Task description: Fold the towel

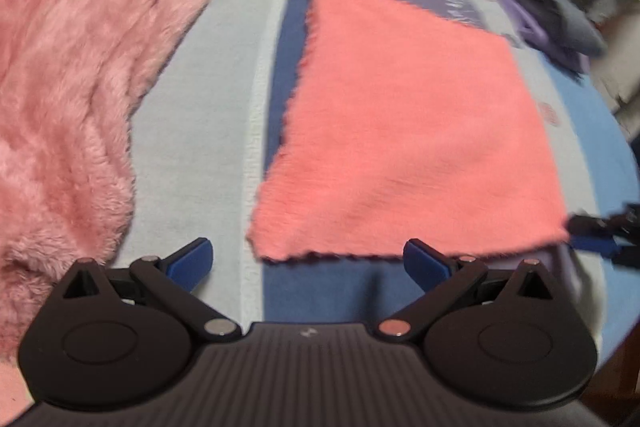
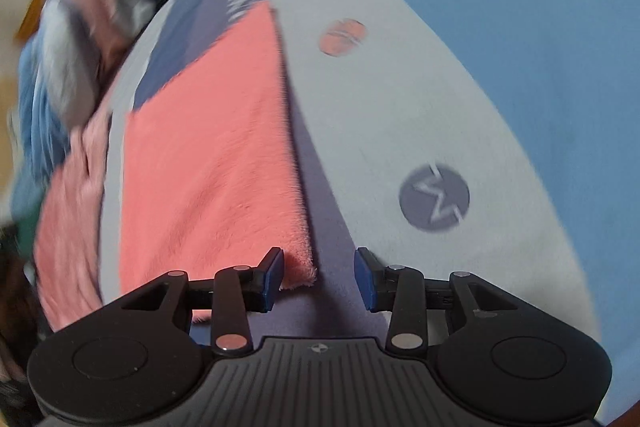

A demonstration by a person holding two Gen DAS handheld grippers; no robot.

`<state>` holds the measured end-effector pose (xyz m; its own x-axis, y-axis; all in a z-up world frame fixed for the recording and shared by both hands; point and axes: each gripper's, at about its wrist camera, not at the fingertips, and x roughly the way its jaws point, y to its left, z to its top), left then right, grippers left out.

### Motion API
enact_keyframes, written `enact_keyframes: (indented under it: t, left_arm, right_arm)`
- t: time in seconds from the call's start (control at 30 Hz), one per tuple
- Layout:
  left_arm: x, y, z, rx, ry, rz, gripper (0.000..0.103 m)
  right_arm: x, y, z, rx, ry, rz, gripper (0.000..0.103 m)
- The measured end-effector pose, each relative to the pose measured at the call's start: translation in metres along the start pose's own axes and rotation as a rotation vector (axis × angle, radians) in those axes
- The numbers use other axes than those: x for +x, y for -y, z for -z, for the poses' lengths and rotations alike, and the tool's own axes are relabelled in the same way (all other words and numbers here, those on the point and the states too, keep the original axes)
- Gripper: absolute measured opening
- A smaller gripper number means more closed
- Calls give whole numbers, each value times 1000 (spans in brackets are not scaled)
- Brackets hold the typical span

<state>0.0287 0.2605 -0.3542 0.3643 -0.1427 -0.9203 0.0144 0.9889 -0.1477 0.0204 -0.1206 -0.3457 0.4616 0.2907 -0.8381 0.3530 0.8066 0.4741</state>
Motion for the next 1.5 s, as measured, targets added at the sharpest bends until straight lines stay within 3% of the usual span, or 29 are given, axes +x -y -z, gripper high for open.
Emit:
enact_keyframes:
  t: [0.13,0.17,0.23,0.4,0.57,0.67,0.77,1.0,1.17,1.3,1.5]
  left_arm:
    - [11,-14,-8,-72,9,78,76]
    - [13,-18,-10,-89,11,98,66]
    - [18,-27,-15,-145,16,148,59]
    - [30,-46,-22,-281,18,258,31]
    - [37,-47,-23,-324,15,301,18]
    - [41,-49,-21,-386,15,317,15]
    - [37,-49,-19,-412,11,325,14]
    - [19,-44,-15,-432,-2,336,13]
    - [0,-43,-10,-436,2,335,13]
    - [-9,-36,-6,-432,-10,341,13]
    - [-11,-25,16,-415,-67,311,13]
  right_arm:
    - [5,13,3,98,3,-45,40]
    - [6,14,3,114,3,-55,40]
    - [7,15,3,122,3,-71,41]
    - [9,29,4,176,4,-116,41]
    - [17,45,6,343,-1,-177,41]
    - [23,49,6,414,-23,-205,35]
    - [28,49,6,441,-50,-210,5]
    - [15,51,13,513,-30,-245,4]
    - [-18,51,7,484,-8,-290,4]
    - [-39,53,-2,415,-8,-266,4]
    - [-35,73,-1,397,-53,-178,4]
